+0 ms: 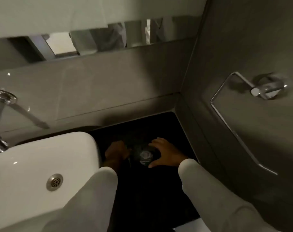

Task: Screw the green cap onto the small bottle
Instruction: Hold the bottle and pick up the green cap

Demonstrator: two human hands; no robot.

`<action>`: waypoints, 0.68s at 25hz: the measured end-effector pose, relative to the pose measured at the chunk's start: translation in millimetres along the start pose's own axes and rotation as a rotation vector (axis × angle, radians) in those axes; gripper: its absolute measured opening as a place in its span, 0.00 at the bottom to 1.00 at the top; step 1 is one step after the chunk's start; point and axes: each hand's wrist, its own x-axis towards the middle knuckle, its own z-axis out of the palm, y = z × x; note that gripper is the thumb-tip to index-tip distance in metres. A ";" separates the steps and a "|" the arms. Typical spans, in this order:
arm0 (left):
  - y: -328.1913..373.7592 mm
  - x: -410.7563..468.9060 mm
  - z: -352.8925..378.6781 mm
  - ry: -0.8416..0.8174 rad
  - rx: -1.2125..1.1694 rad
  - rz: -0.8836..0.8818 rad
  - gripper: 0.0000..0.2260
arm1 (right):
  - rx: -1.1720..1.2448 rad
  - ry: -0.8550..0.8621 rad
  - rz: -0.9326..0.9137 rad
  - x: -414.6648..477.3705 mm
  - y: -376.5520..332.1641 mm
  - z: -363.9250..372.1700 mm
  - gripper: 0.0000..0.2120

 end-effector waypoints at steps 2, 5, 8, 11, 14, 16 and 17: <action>1.4 9.3 14.1 0.018 -0.051 -0.131 0.24 | 0.118 0.013 -0.036 7.2 4.2 6.6 0.45; 3.0 17.4 30.9 -0.013 -0.074 -0.231 0.22 | 0.223 0.040 -0.024 12.5 6.6 19.6 0.38; 3.7 23.7 31.9 0.006 -0.126 -0.225 0.19 | 0.254 0.095 -0.019 20.2 7.4 22.0 0.30; 4.4 26.8 13.3 0.095 -0.203 -0.209 0.18 | 0.264 0.126 -0.045 28.9 8.6 19.1 0.25; 12.2 17.1 -23.4 0.411 -0.346 -0.043 0.15 | 0.209 0.157 -0.067 39.7 16.2 14.8 0.21; 20.0 0.4 -44.3 0.601 -0.530 0.146 0.13 | 0.142 0.148 -0.040 46.4 18.1 13.6 0.20; 23.0 -8.7 -49.0 0.650 -0.625 0.249 0.12 | 0.125 0.134 -0.020 48.5 18.2 13.0 0.20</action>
